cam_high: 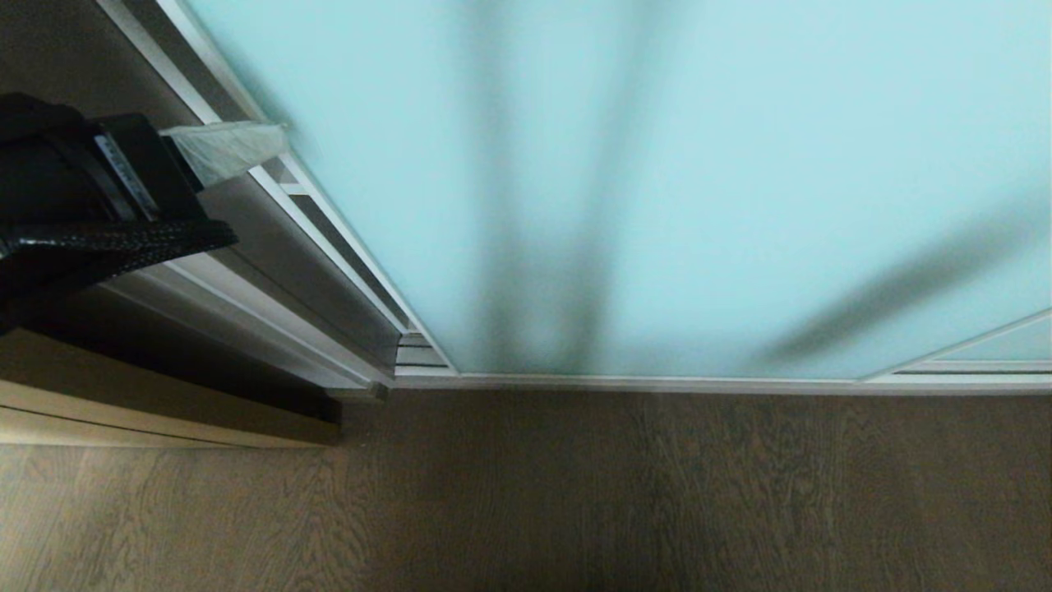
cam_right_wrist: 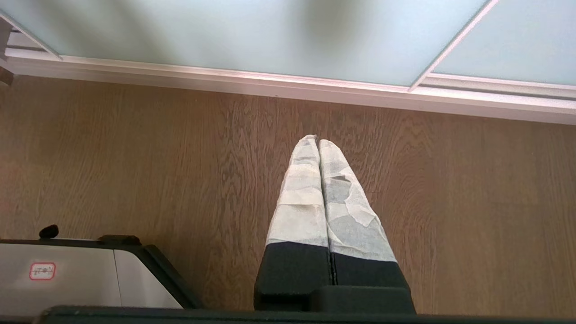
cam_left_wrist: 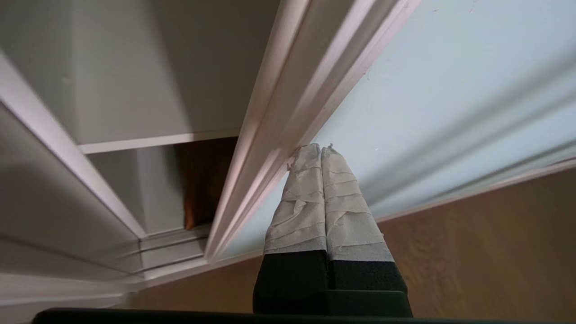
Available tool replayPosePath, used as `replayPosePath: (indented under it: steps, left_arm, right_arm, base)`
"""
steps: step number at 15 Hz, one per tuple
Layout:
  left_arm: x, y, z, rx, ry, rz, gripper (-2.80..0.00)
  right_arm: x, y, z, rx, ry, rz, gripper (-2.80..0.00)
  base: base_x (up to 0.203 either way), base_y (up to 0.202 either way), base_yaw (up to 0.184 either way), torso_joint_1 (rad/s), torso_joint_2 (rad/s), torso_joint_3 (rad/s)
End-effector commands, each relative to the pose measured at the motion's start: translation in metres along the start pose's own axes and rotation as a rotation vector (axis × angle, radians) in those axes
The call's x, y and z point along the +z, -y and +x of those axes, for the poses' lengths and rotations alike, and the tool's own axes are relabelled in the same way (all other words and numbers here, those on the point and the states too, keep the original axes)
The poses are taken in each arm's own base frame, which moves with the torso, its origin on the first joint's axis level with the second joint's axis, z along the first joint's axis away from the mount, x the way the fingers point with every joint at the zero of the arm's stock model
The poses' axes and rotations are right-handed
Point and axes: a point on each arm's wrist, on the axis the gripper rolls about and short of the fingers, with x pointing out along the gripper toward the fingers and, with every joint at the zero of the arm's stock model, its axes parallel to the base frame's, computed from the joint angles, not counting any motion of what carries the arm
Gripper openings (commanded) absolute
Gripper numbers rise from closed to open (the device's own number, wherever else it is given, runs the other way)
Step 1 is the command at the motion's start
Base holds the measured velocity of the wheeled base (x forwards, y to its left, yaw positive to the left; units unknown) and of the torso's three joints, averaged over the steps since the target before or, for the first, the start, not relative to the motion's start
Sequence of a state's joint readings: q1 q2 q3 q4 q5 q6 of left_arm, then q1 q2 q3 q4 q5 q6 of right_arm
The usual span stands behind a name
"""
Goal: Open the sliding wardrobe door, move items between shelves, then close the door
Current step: Close the door
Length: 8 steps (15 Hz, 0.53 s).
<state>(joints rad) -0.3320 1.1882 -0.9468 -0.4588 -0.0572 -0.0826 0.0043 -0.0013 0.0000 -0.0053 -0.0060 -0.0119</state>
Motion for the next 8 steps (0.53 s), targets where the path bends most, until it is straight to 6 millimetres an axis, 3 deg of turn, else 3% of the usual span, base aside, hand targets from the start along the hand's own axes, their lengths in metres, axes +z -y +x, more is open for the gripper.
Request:
replayPosePath:
  steps: [1, 4, 8]
  left_arm:
    - [0.000, -0.006, 0.002, 0.041, 0.009, 0.006, -2.80]
    - [0.005, -0.017, -0.002, 0.102, 0.029, 0.018, -2.80]
    - [0.020, -0.015, -0.022, 0.118, 0.091, 0.032, -2.80]
  right_arm:
    - [0.000, 0.000, 0.000, 0.000, 0.003, 0.000, -2.80]
    - [0.000, 0.000, 0.000, 0.000, 0.001, 0.000, -2.80]
    - [0.000, 0.000, 0.000, 0.000, 0.003, 0.000, -2.80]
  base:
    - [0.000, 0.000, 0.000, 0.000, 0.00, 0.000]
    - [0.000, 0.000, 0.000, 0.000, 0.00, 0.000]
    - [0.000, 0.000, 0.000, 0.000, 0.00, 0.000]
